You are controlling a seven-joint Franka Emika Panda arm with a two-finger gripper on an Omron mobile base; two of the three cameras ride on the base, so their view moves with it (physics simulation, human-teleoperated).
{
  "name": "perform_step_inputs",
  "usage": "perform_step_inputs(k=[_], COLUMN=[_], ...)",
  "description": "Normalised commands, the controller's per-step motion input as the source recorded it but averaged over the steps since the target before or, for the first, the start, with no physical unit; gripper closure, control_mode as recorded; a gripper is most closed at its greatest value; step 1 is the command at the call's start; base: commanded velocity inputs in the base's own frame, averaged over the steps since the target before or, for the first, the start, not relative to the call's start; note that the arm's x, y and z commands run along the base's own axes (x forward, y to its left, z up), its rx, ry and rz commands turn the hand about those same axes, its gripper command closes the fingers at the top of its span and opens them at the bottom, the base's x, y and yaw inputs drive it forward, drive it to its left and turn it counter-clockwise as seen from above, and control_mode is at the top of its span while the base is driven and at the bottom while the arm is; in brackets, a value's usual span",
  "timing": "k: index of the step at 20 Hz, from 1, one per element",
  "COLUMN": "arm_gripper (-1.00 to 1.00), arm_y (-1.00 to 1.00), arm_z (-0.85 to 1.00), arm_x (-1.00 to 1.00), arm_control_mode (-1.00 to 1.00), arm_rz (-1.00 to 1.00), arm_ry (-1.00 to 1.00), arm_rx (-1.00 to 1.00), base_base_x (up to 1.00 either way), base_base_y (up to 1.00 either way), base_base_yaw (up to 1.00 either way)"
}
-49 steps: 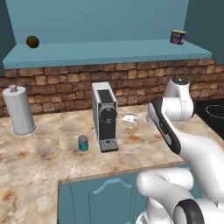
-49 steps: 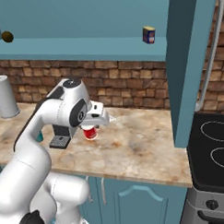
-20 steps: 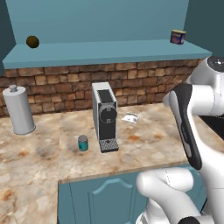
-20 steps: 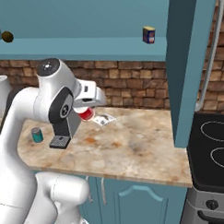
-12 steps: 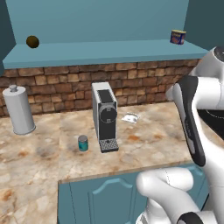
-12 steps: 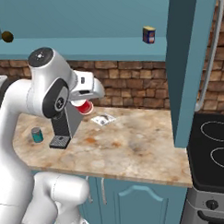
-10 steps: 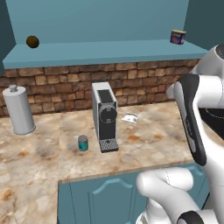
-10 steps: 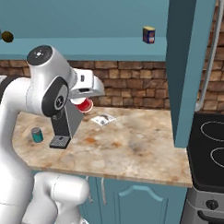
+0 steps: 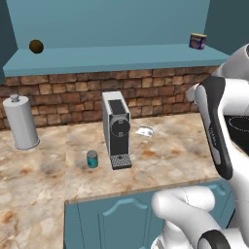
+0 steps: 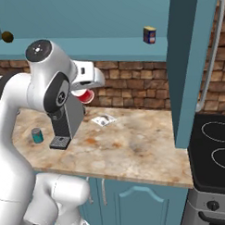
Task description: Pick the cans from the counter and place them in their designated side in the cabinet.
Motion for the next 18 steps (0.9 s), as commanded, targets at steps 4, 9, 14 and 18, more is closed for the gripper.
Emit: perform_step_inputs(k=[4, 9, 14, 18], arm_gripper=[1.0, 1.0, 1.0, 1.0], arm_y=[0.0, -0.02, -0.09, -0.07], arm_z=[0.21, 0.29, 0.33, 0.3], arm_x=[0.15, 0.03, 0.0, 0.1], arm_control_mode=[-1.0, -1.0, -1.0, -1.0], arm_rz=[0.0, 0.0, 0.0, 0.0], arm_ry=[-0.12, -0.14, -0.1, -0.07], arm_rx=[-0.02, -0.03, -0.02, 0.0], base_base_x=[0.0, 0.0, 0.0, 0.0], base_base_y=[0.0, 0.0, 0.0, 0.0], base_base_yaw=[0.0, 0.0, 0.0, 0.0])
